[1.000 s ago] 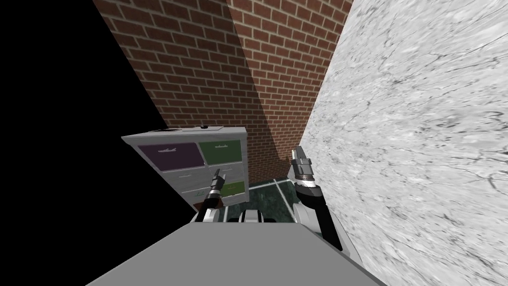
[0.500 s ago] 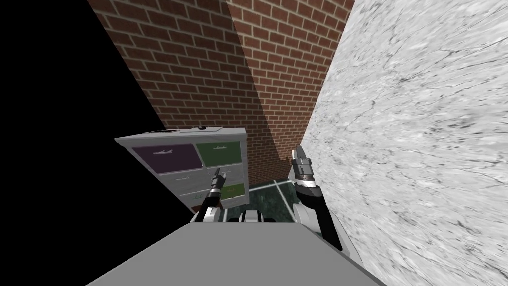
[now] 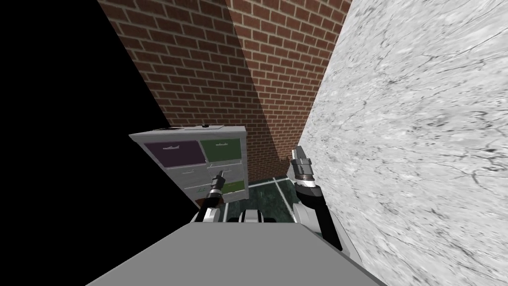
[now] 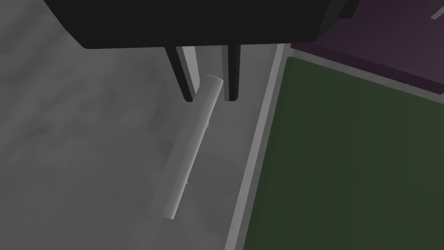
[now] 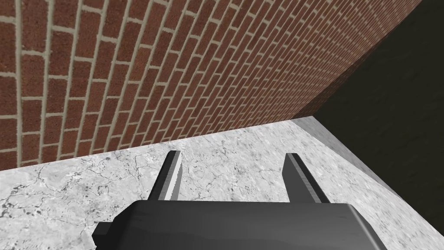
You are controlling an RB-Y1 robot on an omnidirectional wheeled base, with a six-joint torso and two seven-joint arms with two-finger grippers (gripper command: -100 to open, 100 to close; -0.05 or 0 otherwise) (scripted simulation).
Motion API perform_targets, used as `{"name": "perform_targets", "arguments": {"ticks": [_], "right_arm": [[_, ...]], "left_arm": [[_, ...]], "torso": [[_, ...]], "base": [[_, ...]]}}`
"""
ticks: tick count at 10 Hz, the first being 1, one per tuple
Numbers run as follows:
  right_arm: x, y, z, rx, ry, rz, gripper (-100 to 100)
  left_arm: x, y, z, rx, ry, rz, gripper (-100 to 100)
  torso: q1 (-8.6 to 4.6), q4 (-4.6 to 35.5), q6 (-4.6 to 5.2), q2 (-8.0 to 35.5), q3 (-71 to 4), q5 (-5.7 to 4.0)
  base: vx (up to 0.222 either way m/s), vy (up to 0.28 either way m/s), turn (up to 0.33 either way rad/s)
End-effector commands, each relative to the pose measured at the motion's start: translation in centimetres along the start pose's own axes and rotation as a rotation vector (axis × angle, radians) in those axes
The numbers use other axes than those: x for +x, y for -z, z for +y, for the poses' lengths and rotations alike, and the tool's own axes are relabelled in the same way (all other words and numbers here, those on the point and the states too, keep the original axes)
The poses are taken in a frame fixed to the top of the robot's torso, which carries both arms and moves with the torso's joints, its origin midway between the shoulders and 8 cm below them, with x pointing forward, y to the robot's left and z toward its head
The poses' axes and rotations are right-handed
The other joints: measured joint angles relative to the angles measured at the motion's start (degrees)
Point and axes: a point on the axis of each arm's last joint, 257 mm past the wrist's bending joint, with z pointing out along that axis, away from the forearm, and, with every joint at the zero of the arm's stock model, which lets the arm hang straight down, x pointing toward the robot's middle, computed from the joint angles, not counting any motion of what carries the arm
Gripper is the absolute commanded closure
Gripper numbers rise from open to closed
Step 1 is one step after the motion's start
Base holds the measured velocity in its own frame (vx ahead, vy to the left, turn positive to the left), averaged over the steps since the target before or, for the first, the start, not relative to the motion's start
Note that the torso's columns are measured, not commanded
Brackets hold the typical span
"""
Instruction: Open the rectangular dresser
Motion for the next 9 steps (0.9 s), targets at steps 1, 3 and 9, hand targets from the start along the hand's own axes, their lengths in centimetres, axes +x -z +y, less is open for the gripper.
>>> {"name": "perform_targets", "arguments": {"ticks": [1,3,9], "right_arm": [[0.0,0.0,0.0,0.000,0.000,0.000,0],[0.0,0.0,0.0,0.000,0.000,0.000,0],[0.0,0.0,0.0,0.000,0.000,0.000,0]], "left_arm": [[0.1,0.1,0.0,-0.005,0.001,0.002,100],[0.3,0.6,-0.2,-0.005,0.003,0.006,100],[-1.9,-3.4,-2.6,0.003,-0.013,-0.043,-100]], "torso": [[0.06,0.1,-0.06,0.0,0.0,-0.03],[0.03,0.0,-0.08,-0.2,-0.2,-0.02],[0.18,-0.3,0.03,-0.7,-0.4,0.13]], "base": [[-0.093,-0.013,-0.009],[-0.166,-0.032,0.017],[-0.147,-0.023,-0.081]]}}
